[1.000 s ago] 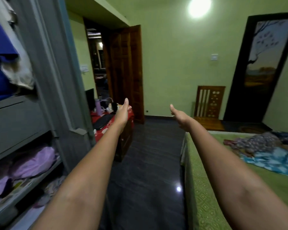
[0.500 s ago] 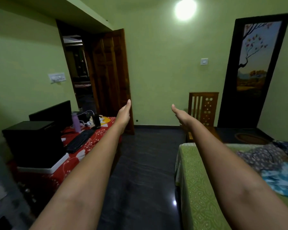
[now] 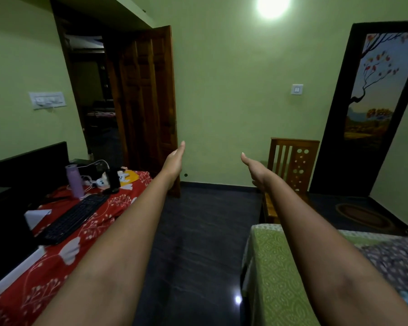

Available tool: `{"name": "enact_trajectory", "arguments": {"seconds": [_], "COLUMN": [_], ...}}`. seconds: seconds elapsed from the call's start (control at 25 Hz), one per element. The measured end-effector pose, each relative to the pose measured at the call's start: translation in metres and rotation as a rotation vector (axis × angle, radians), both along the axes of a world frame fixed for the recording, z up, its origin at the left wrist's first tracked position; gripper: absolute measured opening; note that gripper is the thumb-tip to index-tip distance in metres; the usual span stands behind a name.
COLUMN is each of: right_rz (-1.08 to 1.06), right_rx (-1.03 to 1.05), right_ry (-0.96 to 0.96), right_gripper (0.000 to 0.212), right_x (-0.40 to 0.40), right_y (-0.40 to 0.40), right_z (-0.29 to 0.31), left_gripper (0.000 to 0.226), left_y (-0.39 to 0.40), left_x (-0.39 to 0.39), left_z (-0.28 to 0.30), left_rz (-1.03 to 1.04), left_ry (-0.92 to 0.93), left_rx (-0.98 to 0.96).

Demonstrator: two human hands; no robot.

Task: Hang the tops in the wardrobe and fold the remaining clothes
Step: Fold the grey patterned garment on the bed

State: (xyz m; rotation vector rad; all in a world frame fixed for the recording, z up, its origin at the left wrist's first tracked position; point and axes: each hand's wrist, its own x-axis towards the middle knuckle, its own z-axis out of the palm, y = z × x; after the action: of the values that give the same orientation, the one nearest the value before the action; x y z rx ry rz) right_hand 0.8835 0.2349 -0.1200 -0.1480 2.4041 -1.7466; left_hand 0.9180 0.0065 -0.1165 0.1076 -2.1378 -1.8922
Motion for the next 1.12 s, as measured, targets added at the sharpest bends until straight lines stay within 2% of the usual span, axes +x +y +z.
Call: {"name": "enact_trajectory", "arguments": {"seconds": [0.32, 0.44, 0.68, 0.84, 0.92, 1.12], "right_rz": [-0.093, -0.128, -0.196, -0.3, -0.361, -0.584], "right_rx": [-0.041, -0.025, -0.046, 0.011, 0.0, -0.013], "right_ry": [0.025, -0.009, 0.04, 0.078, 0.126, 0.09], "right_gripper": [0.077, 0.078, 0.072, 0.069, 0.068, 0.07], "right_x": [-0.211, -0.272, -0.408, -0.487, -0.521, -0.539], "right_y": [-0.023, -0.02, 0.012, 0.063, 0.101, 0.21], "right_z": [0.03, 0.026, 0.03, 0.055, 0.067, 0.057], "left_gripper": [0.072, 0.071, 0.067, 0.064, 0.062, 0.065], "left_y": [-0.031, -0.024, 0.003, 0.052, 0.088, 0.232], "left_x": [-0.224, -0.295, -0.447, -0.549, -0.593, -0.671], "left_z": [0.042, 0.036, 0.032, 0.053, 0.068, 0.068], "left_rz": [-0.061, -0.103, -0.15, -0.234, -0.287, -0.604], "left_ry": [0.022, -0.007, 0.037, 0.049, 0.082, 0.018], "left_rx": [-0.022, -0.043, -0.024, -0.037, 0.028, 0.142]}}
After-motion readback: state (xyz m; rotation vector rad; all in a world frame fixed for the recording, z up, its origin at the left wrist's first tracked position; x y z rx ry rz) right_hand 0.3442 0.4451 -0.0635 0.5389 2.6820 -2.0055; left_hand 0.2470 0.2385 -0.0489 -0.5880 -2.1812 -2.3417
